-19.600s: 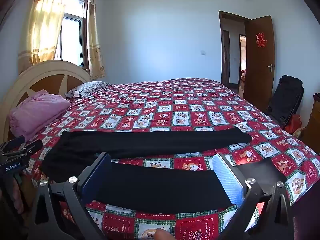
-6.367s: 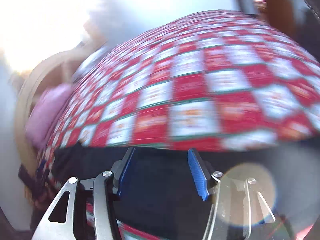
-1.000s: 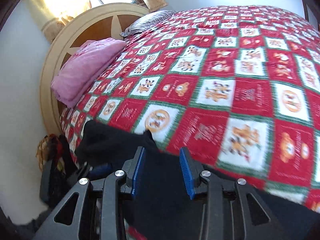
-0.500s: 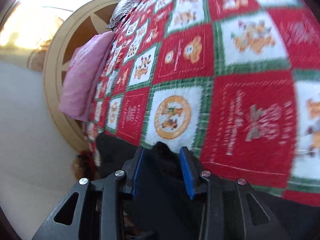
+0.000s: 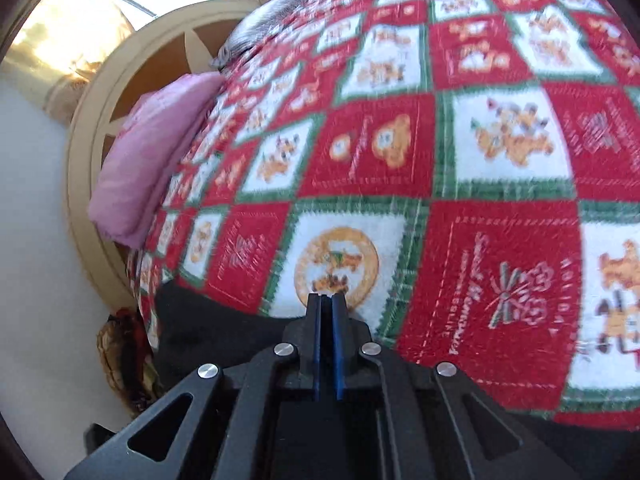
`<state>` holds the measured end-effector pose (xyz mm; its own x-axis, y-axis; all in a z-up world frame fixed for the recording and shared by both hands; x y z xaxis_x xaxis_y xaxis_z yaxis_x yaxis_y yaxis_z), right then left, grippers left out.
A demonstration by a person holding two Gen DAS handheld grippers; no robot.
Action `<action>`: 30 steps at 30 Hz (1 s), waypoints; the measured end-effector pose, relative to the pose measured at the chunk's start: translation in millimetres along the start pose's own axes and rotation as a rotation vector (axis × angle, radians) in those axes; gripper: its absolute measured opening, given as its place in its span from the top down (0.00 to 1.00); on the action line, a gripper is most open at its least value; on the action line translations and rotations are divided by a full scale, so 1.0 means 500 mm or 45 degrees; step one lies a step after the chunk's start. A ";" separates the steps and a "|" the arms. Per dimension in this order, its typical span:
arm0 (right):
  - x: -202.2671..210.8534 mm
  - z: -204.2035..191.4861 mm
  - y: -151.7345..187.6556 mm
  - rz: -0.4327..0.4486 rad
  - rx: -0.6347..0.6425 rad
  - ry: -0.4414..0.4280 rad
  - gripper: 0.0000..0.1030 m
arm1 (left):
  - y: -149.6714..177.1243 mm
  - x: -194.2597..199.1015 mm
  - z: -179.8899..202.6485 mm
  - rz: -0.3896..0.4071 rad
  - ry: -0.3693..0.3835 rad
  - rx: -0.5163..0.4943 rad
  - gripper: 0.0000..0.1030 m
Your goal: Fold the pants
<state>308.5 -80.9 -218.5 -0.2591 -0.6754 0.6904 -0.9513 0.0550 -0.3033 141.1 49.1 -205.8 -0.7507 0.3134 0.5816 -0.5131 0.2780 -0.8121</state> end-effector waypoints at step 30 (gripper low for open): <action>0.231 0.085 0.318 0.071 0.586 0.477 0.61 | -0.031 0.017 -0.026 -0.068 -0.086 0.130 0.00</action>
Point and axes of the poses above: each gripper's, at about its wrist camera, not at the fingertips, and x roughly against the way its jaws point, z to its right, y to its underside, the point moved 6 cm from there along -x, roughly the way its jaws point, and after that the axes turned 7 degrees about -x, right-handed, at the moved point
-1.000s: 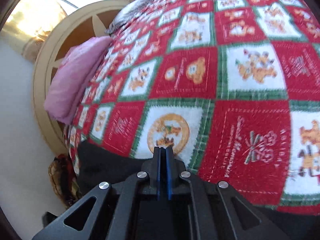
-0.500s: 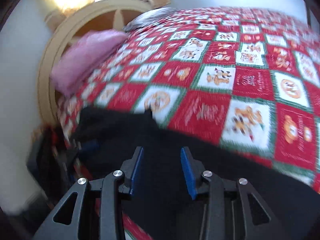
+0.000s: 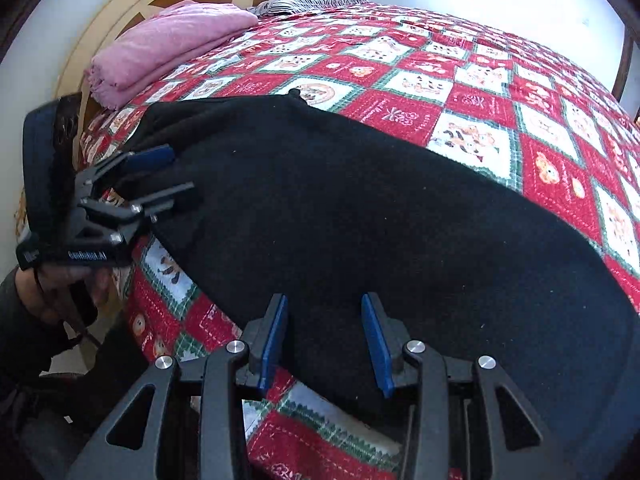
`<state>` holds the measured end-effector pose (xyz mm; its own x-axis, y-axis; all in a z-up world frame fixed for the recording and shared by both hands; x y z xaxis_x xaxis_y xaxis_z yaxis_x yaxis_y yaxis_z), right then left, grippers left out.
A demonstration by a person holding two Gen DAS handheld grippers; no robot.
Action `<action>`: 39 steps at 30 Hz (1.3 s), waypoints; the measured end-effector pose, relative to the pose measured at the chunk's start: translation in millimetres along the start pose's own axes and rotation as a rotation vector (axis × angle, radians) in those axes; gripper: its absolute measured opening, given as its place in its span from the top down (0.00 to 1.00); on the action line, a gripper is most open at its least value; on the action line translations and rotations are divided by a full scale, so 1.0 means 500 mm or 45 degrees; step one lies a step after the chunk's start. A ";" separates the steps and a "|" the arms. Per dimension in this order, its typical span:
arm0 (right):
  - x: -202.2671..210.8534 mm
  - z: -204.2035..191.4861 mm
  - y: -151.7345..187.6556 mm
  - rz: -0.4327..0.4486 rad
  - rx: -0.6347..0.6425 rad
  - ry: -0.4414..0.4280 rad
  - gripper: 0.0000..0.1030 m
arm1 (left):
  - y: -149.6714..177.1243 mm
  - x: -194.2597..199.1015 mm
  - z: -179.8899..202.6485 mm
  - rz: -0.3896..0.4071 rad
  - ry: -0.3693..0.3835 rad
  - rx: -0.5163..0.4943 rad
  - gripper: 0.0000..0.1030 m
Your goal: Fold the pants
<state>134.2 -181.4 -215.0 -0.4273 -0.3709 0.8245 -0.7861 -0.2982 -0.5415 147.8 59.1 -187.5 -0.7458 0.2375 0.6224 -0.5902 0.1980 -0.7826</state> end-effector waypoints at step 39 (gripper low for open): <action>0.304 0.442 0.159 0.305 -0.537 0.320 0.58 | 0.021 0.021 -0.060 0.003 -0.211 0.060 0.00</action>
Point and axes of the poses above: each gripper's, at about its wrist camera, not at the fingertips, and x roughly against the way its jaws point, z to its right, y to its underside, the point moved 6 cm from there along -x, roughly the way its jaws point, and after that the axes turned 7 degrees about -x, right-handed, at the moved point
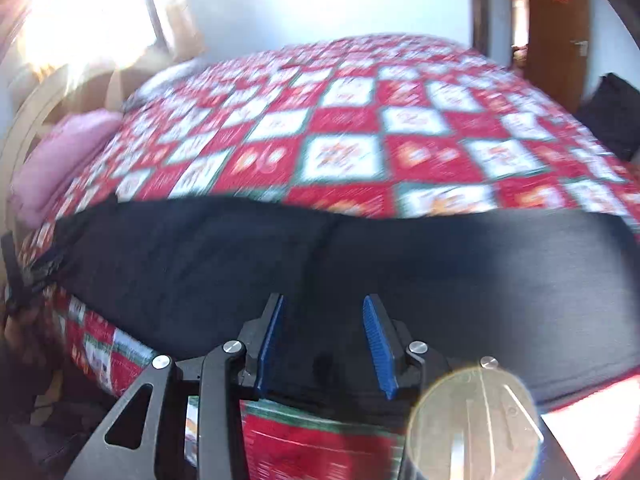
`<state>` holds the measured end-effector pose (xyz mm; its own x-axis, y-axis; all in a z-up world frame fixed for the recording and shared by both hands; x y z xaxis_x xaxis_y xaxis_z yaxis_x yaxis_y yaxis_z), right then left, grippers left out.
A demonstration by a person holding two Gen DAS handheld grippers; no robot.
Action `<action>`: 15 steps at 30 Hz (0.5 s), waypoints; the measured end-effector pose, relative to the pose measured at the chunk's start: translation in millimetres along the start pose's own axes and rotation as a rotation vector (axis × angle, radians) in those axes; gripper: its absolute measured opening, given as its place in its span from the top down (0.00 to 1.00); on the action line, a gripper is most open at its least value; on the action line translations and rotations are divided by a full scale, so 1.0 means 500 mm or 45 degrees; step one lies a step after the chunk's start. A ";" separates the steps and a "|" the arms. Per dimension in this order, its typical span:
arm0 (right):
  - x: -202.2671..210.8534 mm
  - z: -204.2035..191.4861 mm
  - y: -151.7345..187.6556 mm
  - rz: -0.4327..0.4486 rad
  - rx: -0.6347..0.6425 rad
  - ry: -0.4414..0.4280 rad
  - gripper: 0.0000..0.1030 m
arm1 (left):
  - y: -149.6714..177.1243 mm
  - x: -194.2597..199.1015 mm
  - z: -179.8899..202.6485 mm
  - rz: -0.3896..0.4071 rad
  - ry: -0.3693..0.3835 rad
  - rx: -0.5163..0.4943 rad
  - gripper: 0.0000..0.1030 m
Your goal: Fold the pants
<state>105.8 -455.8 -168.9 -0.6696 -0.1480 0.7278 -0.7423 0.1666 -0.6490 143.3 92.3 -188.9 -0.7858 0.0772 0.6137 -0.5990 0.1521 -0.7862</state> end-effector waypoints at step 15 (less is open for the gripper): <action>0.198 0.402 -0.026 0.248 -0.688 0.037 0.58 | 0.022 -0.022 0.018 -0.056 0.010 -0.005 0.00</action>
Point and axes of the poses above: each gripper's, at about its wrist camera, not at the fingertips, and x roughly against the way its jaws point, z to its right, y to its underside, the point moved 6 cm from there along -x, roughly the way its jaws point, and after that the axes turned 7 degrees about -x, right-handed, at the moved point
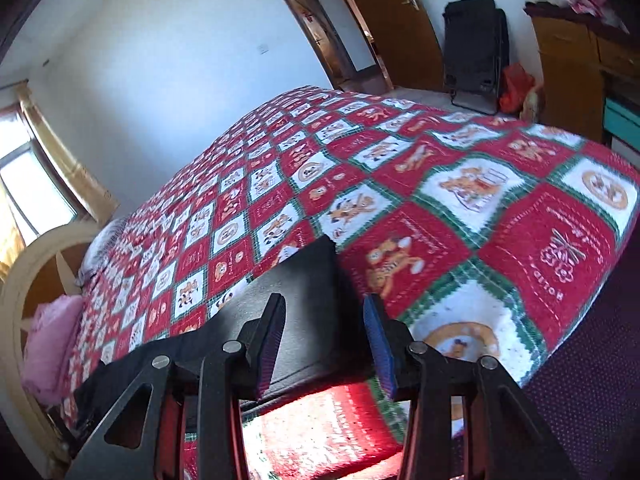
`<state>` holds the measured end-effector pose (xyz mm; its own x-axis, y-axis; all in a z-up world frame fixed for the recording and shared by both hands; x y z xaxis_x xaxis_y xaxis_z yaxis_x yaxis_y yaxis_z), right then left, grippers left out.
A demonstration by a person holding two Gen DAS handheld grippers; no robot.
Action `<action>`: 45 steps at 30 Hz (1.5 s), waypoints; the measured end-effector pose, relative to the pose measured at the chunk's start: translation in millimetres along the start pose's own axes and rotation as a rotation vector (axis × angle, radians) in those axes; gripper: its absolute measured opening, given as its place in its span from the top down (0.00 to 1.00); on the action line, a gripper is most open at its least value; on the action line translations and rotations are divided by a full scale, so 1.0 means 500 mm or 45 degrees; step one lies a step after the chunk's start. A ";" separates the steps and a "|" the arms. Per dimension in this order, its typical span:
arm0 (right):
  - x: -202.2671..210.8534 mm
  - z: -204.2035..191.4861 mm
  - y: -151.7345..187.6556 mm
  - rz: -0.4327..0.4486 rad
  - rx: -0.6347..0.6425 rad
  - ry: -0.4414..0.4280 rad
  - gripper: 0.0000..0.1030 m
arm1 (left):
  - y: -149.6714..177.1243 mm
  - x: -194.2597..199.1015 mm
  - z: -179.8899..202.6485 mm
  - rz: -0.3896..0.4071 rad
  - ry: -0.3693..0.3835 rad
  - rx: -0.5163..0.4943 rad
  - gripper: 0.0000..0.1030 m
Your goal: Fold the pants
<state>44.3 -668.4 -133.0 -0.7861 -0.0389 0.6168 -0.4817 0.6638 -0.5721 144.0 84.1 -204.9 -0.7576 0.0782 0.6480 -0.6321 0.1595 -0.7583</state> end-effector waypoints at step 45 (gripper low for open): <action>-0.011 -0.169 0.053 0.018 0.220 -0.180 0.88 | 0.005 -0.007 -0.026 -0.011 -0.014 0.037 0.00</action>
<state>68.4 -587.5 -105.7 -0.8340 -0.1425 0.5331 -0.5196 0.5278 -0.6719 147.3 96.9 -208.0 -0.7540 0.0660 0.6536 -0.6427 0.1314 -0.7547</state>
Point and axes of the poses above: each gripper's, at about its wrist camera, not at the fingertips, and x roughly against the way its jaws point, z to its right, y to its underside, the point moved 6 cm from there along -x, roughly the way its jaws point, and after that the axes turned 7 degrees about -x, right-handed, at the moved point
